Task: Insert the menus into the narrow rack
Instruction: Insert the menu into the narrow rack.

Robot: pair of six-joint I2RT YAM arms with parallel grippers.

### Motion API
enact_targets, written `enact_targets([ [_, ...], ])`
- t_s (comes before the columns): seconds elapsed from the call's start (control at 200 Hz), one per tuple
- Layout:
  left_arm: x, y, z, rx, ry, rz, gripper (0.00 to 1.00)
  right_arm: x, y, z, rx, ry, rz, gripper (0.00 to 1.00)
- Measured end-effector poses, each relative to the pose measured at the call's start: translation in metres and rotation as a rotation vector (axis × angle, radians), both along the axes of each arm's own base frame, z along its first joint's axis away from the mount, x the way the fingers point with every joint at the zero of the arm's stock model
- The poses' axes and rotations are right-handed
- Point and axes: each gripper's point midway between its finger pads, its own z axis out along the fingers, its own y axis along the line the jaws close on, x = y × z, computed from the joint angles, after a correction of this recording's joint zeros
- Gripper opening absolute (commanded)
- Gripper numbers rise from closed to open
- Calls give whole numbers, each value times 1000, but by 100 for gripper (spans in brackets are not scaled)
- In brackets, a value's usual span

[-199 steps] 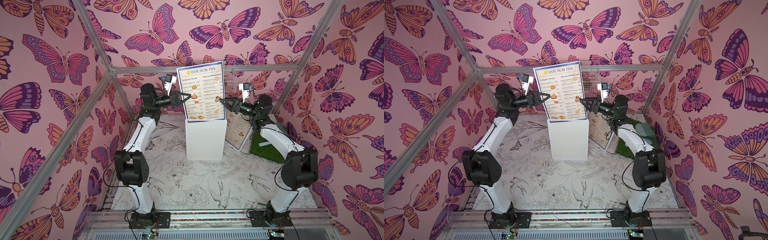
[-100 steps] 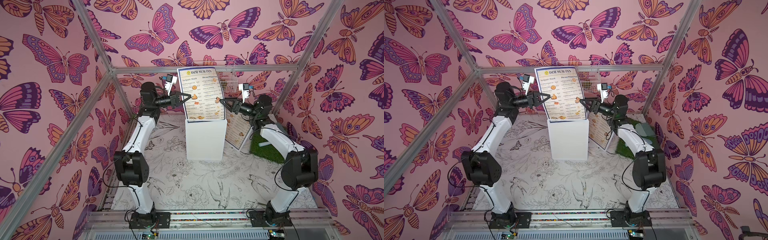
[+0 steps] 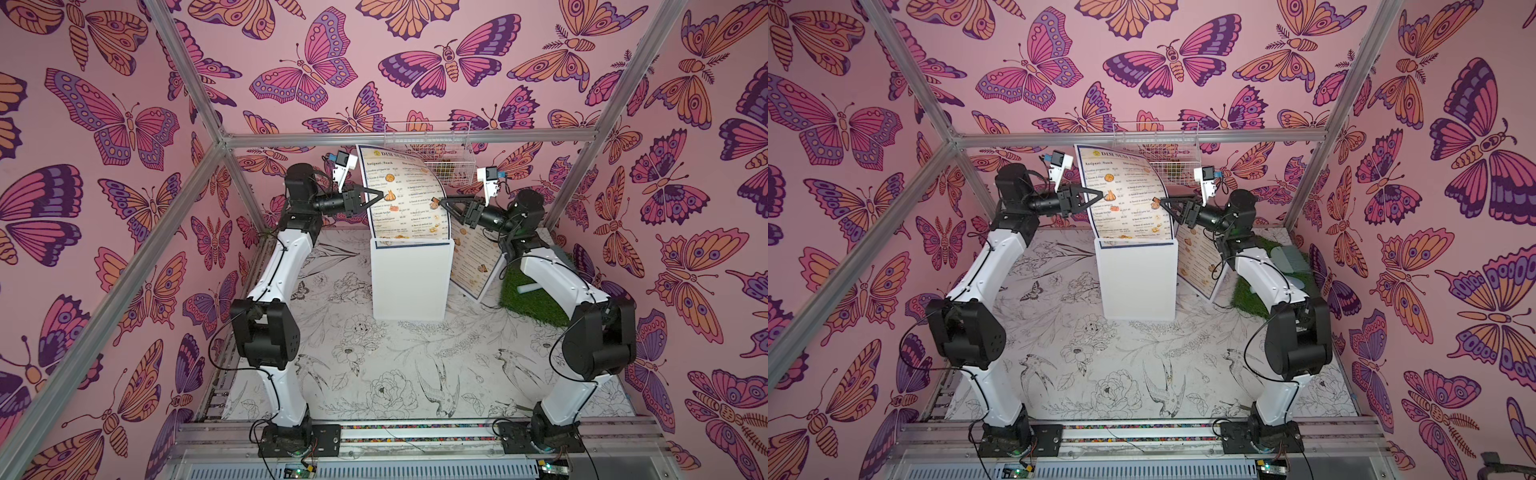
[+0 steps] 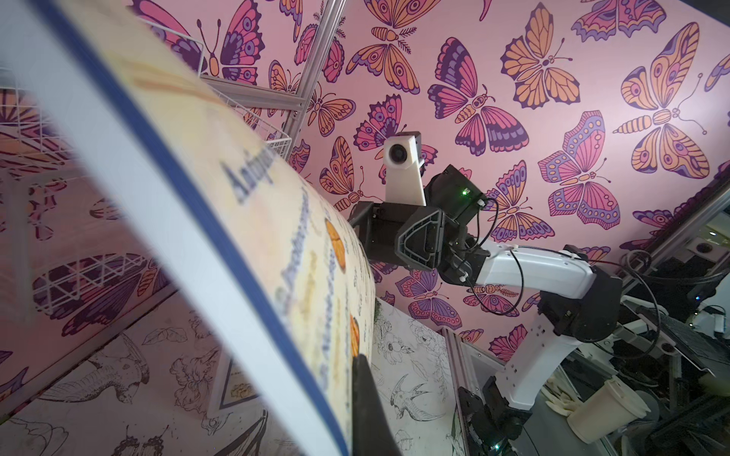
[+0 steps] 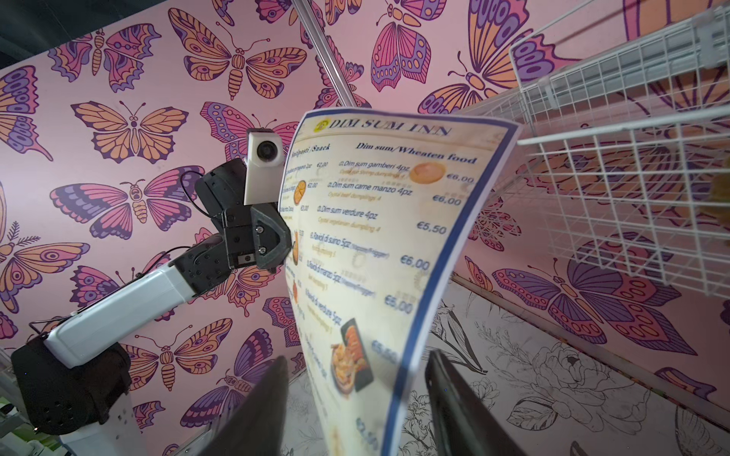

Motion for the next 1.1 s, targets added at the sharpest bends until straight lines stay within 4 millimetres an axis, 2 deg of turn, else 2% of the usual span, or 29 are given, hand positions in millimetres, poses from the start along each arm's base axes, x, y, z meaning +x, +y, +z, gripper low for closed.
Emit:
enact_targets([
  [0.19, 7, -3, -8, 11, 9, -1, 2, -1, 0, 5, -4, -12, 4, 64],
  [0.526, 4, -7, -18, 32, 4, -14, 0, 1, -1, 12, -4, -25, 5, 64],
  [0.686, 3, -10, -30, 43, 23, -24, 0, 5, -4, 5, -18, -2, -8, 65],
  [1.102, 4, -9, -42, 66, 23, -16, 3, 12, -10, -6, -47, 23, -37, 66],
])
